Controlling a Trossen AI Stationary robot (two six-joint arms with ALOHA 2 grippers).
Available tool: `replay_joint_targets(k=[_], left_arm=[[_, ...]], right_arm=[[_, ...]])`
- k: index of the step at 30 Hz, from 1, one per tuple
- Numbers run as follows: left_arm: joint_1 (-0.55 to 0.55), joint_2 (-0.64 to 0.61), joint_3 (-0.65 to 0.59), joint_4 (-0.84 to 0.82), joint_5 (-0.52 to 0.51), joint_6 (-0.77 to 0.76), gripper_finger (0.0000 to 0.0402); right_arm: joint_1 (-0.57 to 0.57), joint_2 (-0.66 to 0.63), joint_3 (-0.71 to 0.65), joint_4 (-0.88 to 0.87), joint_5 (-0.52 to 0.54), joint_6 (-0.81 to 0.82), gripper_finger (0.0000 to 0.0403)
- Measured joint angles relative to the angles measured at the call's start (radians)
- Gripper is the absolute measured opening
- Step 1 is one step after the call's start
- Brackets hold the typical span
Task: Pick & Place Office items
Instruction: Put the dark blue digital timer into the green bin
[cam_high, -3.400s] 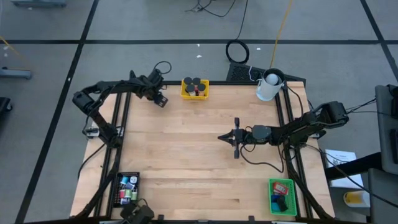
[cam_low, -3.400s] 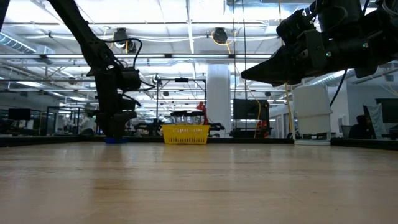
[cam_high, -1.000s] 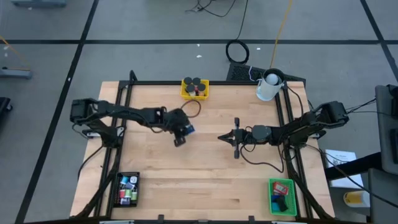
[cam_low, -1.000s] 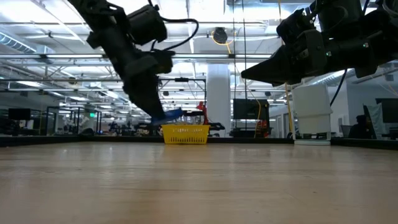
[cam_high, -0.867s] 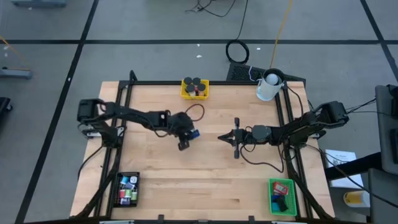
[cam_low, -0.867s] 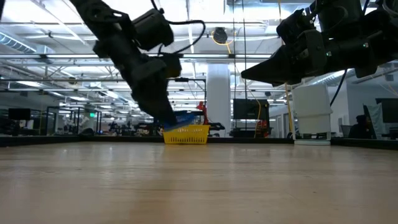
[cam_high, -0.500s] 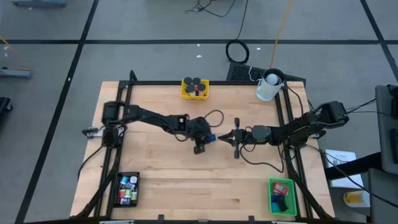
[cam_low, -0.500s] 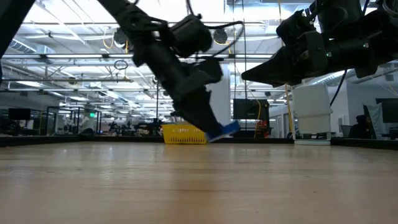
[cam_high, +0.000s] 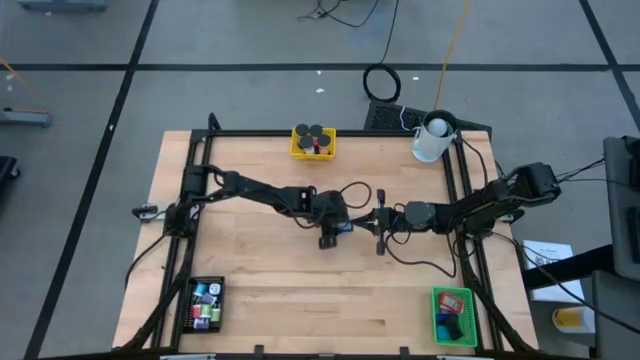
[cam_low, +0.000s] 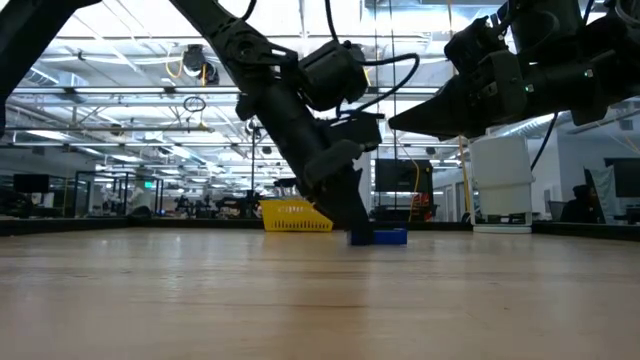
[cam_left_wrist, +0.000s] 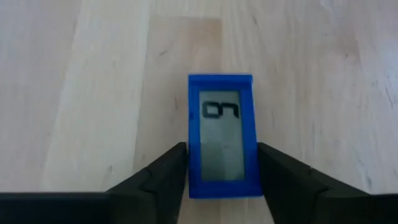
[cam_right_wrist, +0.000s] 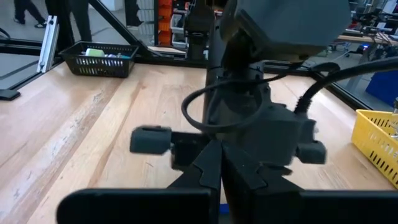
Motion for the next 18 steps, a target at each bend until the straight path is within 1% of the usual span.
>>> replay_joint_targets(k=[4, 7, 9, 11, 14, 16, 18], left_arm=[[-0.001, -0.019, 0.012, -0.066, 0.0, 0.002, 0.0237], [-0.001, -0.049, 0.022, -0.134, -0.05, 0.024, 0.0265], [0.0, -0.082, 0.022, -0.183, -0.088, 0.045, 0.0272], [0.0, -0.121, 0.011, -0.205, -0.128, 0.07, 0.0265], [-0.002, -0.186, -0.043, -0.182, -0.13, 0.101, 0.0233], [-0.003, -0.235, -0.103, -0.117, -0.111, 0.114, 0.0202], [-0.002, -0.288, -0.19, 0.004, -0.088, 0.121, 0.0171]], right_arm=[[0.0, 0.0, 0.0, -0.001, 0.0, 0.0, 0.0001], [0.0, 0.0, 0.0, -0.001, 0.0, 0.0, 0.0001], [0.0, 0.0, 0.0, -0.004, 0.0, 0.002, 0.0001], [0.0, 0.0, 0.0, -0.008, -0.001, 0.002, 0.0001], [0.0, 0.0, 0.0, -0.008, -0.001, 0.003, 0.0001], [0.0, 0.0, 0.0, -0.008, -0.001, 0.003, 0.0001], [0.0, 0.0, 0.0, -0.007, -0.001, 0.003, 0.0001]])
